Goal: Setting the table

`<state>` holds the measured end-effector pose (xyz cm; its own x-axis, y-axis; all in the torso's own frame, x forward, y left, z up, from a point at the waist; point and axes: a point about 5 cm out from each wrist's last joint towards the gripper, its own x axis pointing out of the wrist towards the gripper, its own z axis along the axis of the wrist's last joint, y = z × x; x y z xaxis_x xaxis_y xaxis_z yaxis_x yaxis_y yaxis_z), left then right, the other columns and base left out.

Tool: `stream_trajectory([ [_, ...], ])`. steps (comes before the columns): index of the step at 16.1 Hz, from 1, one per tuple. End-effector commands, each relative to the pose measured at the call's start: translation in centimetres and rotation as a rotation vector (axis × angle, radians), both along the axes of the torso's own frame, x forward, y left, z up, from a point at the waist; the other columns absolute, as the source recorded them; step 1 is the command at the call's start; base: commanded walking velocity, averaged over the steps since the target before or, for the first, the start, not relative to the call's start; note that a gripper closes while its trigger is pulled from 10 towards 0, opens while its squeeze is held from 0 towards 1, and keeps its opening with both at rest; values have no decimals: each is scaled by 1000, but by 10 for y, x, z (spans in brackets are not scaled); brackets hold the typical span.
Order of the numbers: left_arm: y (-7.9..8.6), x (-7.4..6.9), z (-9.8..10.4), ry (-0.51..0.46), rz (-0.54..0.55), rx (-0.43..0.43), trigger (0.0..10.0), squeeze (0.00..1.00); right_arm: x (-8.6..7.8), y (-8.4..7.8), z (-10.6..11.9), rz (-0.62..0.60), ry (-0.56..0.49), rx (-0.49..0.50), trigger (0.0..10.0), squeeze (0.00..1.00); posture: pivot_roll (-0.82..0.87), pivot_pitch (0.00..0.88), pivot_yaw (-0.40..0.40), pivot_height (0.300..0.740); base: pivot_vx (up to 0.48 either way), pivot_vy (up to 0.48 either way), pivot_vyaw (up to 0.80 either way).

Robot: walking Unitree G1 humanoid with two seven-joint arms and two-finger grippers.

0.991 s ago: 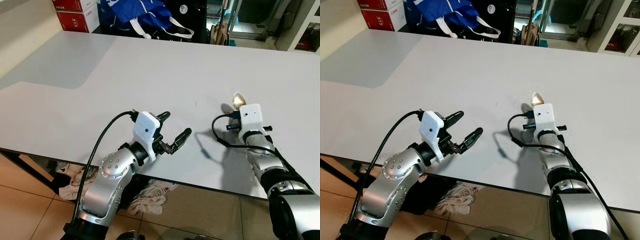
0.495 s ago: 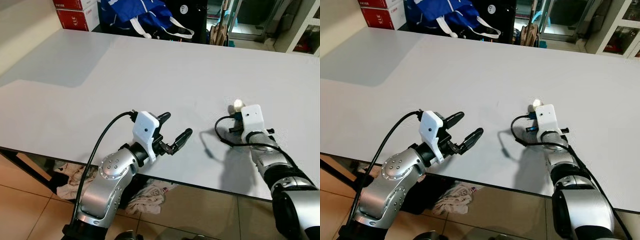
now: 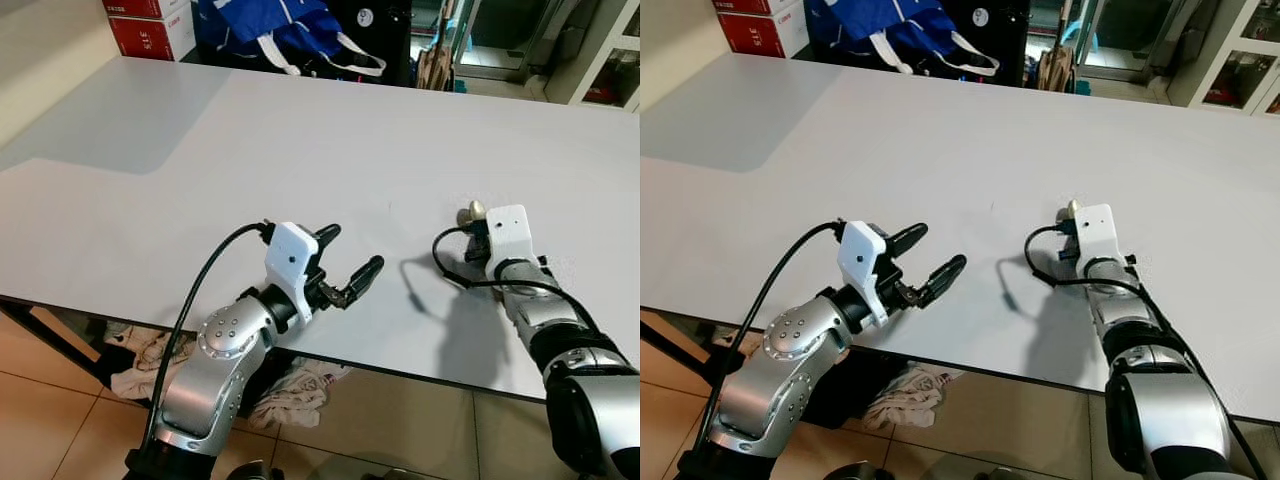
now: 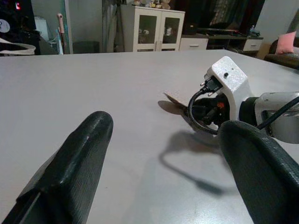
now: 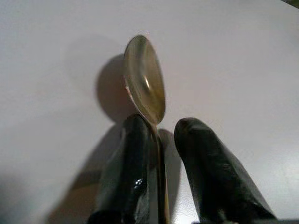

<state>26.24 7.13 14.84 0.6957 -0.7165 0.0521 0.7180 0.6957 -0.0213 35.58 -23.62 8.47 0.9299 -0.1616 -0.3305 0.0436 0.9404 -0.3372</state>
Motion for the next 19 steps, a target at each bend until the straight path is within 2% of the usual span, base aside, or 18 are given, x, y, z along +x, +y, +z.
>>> stream_trajectory([
  [1, -2, -1, 2, -6, -6, -1, 10000, 0, 0, -3, 1, -16, 19, 13, 10000, 1000, 33, 55, -11, 740, 0, 0, 0],
  [12, -7, -3, 2, -3, -18, -6, 10000, 0, 3, 2, 4, 19, 2, -10, 10000, 1000, 19, 52, -10, 740, 0, 0, 0],
  [13, -7, -2, 2, -3, -19, -5, 10000, 0, 3, 3, 4, 19, 4, -9, 10000, 937, 19, 51, -11, 740, 0, 0, 0],
  [14, -7, -2, 2, -2, -19, -4, 10000, 0, 3, 5, 4, 27, 7, 4, 10000, 0, 21, 51, -12, 740, 0, 0, 0],
  [16, -6, 0, 2, -1, -15, -4, 10000, 0, 3, 10, 2, 42, 11, 80, 10000, 0, 19, 52, -12, 740, 0, 0, 0],
  [19, -6, 1, 2, -1, -17, -4, 10000, 0, 3, 10, 2, 42, 0, 84, 10000, 0, 16, 51, -11, 740, 0, 0, 0],
])
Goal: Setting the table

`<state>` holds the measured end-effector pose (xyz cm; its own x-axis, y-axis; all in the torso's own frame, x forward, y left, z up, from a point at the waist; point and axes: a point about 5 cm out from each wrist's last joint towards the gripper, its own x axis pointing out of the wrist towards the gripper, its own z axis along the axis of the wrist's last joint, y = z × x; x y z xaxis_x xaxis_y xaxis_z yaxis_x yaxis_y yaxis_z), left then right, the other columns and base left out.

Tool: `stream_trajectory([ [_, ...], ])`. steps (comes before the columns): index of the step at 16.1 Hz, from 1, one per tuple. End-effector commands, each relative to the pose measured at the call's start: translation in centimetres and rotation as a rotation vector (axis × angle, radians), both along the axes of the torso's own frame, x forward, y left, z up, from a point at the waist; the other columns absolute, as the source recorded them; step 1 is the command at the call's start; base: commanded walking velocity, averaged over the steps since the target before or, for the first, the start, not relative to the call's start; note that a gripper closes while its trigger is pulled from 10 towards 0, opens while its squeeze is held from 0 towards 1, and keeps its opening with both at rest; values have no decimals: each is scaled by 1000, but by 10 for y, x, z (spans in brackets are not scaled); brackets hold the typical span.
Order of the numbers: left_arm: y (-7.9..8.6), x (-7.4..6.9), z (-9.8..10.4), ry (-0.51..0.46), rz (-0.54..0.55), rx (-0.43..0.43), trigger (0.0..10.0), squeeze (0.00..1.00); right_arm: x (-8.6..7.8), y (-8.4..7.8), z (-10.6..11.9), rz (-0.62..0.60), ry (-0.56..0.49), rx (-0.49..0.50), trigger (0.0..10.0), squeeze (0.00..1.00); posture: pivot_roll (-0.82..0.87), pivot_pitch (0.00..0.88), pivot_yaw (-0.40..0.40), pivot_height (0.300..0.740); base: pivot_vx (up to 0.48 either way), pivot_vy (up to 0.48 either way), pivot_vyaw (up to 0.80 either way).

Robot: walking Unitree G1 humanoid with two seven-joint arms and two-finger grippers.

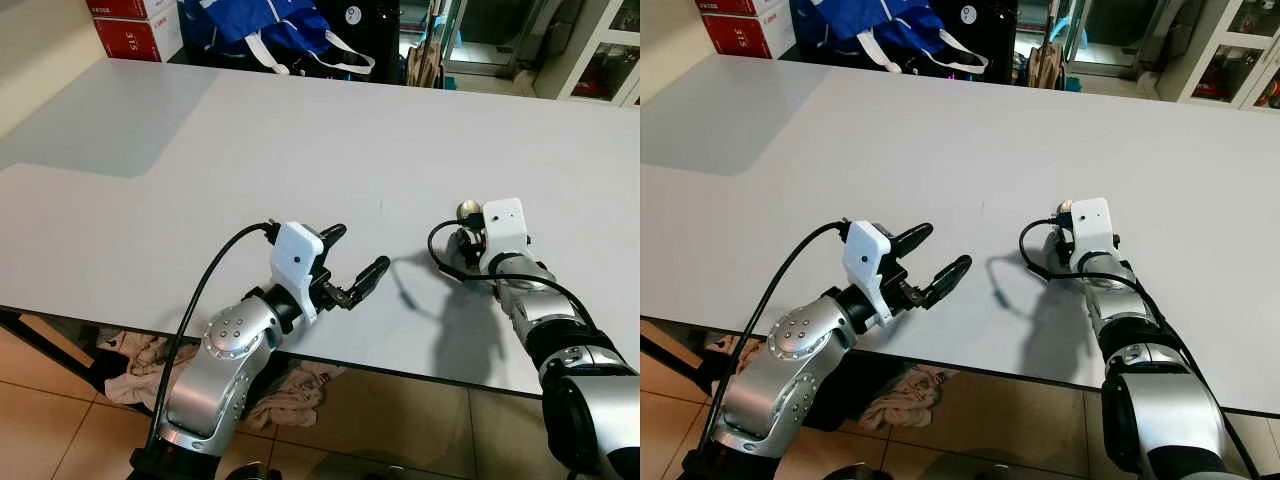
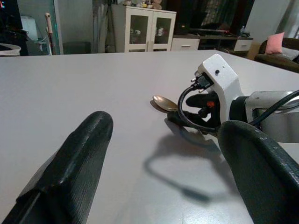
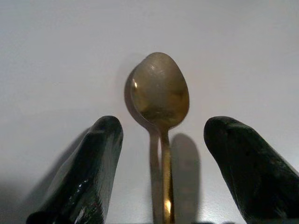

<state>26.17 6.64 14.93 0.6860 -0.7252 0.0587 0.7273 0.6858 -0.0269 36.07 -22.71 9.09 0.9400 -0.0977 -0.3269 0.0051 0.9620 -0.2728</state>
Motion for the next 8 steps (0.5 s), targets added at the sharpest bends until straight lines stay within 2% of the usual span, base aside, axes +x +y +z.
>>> stream_trajectory([
  [1, -1, 2, 1, -2, -5, 5, 10000, 0, -2, 1, -2, -1, 2, 19, 10000, 0, 14, 53, -10, 740, 0, 0, 0],
  [5, -2, 3, 2, -7, -9, 4, 10000, 0, -2, 0, 3, 6, -34, 14, 10000, 0, 8, 50, -10, 740, 0, 0, 0],
  [6, -2, 3, 2, -9, -8, 1, 10000, 0, -3, 0, 9, 14, -86, -34, 10000, 0, 3, 49, -9, 740, 0, 0, 0],
  [8, -3, 4, 3, -10, -10, -2, 10000, 0, -4, 2, 13, 29, -126, -73, 10000, 0, -2, 46, -8, 740, 0, 0, 0],
])
